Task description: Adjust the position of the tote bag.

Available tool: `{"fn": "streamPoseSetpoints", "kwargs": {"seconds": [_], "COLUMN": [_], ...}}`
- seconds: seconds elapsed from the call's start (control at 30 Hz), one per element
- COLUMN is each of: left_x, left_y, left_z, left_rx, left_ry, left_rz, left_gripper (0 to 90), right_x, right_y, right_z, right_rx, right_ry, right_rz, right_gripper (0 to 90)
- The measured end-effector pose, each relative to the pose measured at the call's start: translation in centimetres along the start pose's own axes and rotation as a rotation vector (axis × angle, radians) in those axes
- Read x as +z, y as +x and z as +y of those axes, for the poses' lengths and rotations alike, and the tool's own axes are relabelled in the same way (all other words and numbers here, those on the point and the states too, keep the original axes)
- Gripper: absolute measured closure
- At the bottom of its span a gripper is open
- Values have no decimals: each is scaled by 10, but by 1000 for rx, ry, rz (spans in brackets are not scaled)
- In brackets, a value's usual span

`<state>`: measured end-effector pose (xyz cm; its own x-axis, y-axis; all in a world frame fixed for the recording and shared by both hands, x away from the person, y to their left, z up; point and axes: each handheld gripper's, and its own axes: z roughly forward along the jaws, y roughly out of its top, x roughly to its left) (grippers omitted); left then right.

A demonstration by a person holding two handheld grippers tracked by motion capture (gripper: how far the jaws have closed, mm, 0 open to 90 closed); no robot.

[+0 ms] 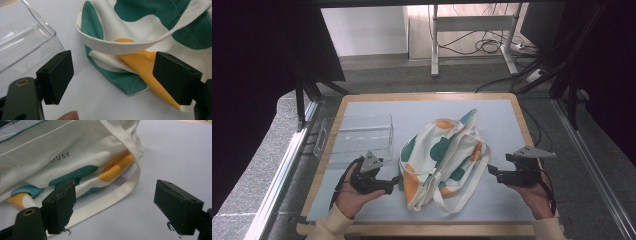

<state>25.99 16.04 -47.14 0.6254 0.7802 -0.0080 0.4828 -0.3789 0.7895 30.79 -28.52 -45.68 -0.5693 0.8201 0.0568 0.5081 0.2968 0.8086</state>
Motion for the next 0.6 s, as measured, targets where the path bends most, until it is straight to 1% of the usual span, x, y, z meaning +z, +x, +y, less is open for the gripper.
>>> {"fn": "streamPoseSetpoints", "kwargs": {"seconds": [0.1,0.13,0.23,0.27,0.3,0.37,0.4,0.43,0.47,0.53,0.57,0.6], "left_x": [0,-1,-3,-6,-6,-8,-10,-10,-10,-9,-9,-7], "left_y": [0,1,2,4,4,6,7,7,7,5,5,2], "left_z": [0,-1,0,1,1,2,2,2,2,1,1,1], "left_rx": [0,-4,-16,-31,-31,-45,-46,-46,-38,-12,-12,-3], "left_ry": [-4,-6,1,1,1,-6,-9,-9,-6,4,4,7], "left_rz": [-5,-9,-32,-43,-43,-53,-58,-58,-63,-78,-78,-81], "left_gripper": [168,169,174,188,195,198,205,217,240,248,248,247], "right_x": [-2,-3,-3,-3,-3,-2,-1,-1,0,1,1,1], "right_y": [0,-1,-2,-3,-2,-2,-2,-2,-2,-3,-3,-4], "right_z": [-1,-2,-3,-4,-4,-4,-3,-3,-2,-2,-2,-2], "right_rx": [-8,-19,-18,-15,-14,-16,-9,-9,1,2,2,5], "right_ry": [-7,-15,-17,-17,-17,-18,-18,-18,-17,-12,-12,-12], "right_rz": [-13,-18,-13,-13,-14,-13,-24,-24,-12,-3,-3,-4], "right_gripper": [200,218,221,230,235,240,251,251,262,265,265,266]}}
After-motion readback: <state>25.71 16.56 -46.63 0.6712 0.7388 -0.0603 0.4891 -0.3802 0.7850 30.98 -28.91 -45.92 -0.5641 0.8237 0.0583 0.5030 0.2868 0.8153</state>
